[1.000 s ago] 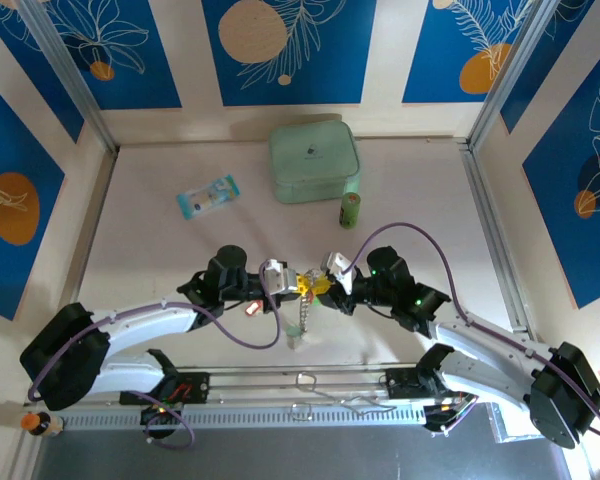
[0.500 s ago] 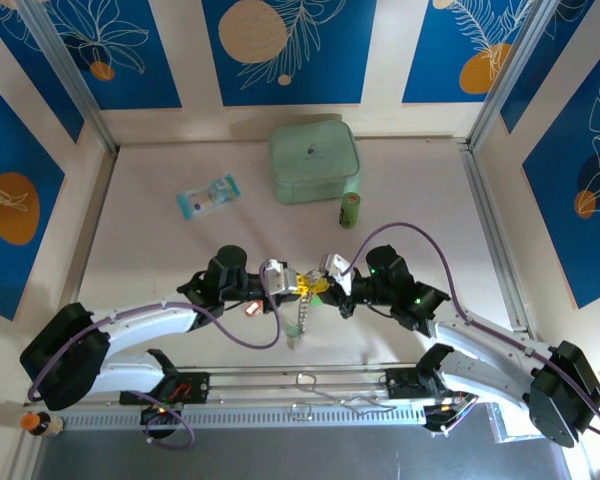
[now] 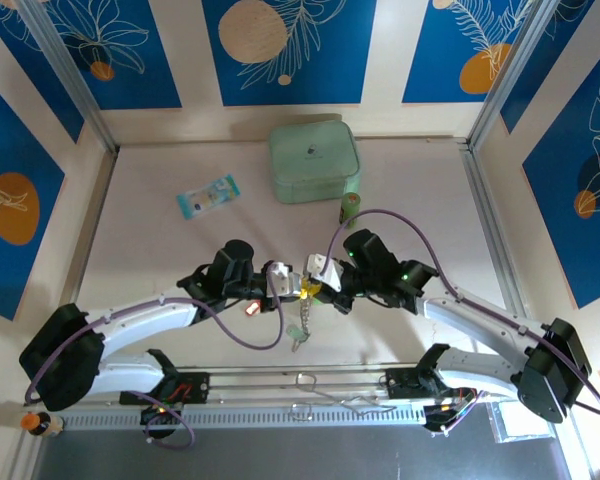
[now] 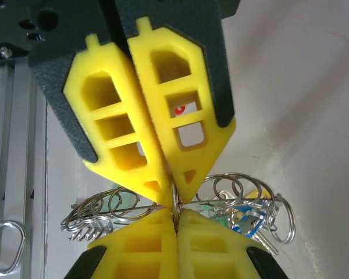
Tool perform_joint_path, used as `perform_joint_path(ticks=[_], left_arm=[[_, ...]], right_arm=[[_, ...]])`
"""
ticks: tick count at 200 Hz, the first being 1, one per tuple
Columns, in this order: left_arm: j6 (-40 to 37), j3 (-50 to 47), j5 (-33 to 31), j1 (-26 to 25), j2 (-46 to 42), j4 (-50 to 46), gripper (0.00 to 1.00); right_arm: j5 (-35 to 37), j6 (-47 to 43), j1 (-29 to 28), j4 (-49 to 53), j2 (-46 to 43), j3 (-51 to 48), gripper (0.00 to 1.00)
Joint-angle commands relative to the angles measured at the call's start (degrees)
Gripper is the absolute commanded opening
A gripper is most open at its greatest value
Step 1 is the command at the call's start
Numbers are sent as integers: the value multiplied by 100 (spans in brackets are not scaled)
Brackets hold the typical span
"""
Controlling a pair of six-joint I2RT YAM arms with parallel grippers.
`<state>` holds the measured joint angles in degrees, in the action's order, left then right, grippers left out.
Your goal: Put the keys on the keyring
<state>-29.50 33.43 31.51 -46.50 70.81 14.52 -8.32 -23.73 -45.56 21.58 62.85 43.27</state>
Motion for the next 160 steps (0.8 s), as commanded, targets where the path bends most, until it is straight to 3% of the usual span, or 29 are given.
perform_joint_path(ticks=[1, 14, 29, 44, 103, 160], left_arm=[[-258, 136, -40, -39, -88, -355, 2], [-192, 117, -30, -44, -105, -284, 0], [56, -6, -112, -43, -135, -5, 0], [298, -210, -118, -36, -194, 409, 0], [995, -607, -104, -46, -175, 1524, 0], [1140, -632, -21, -41, -134, 1642, 0]], right_arm=[[-164, -221, -120, 121, -57, 272, 0], [-241, -53, -92, -146, -150, 180, 0], [-434, 354, 51, -701, -383, -134, 18], [-647, 802, 219, -1312, -669, -552, 27], [-589, 1465, 444, -2065, -1029, -1386, 29], [-681, 1484, 453, -2199, -825, -1387, 27]])
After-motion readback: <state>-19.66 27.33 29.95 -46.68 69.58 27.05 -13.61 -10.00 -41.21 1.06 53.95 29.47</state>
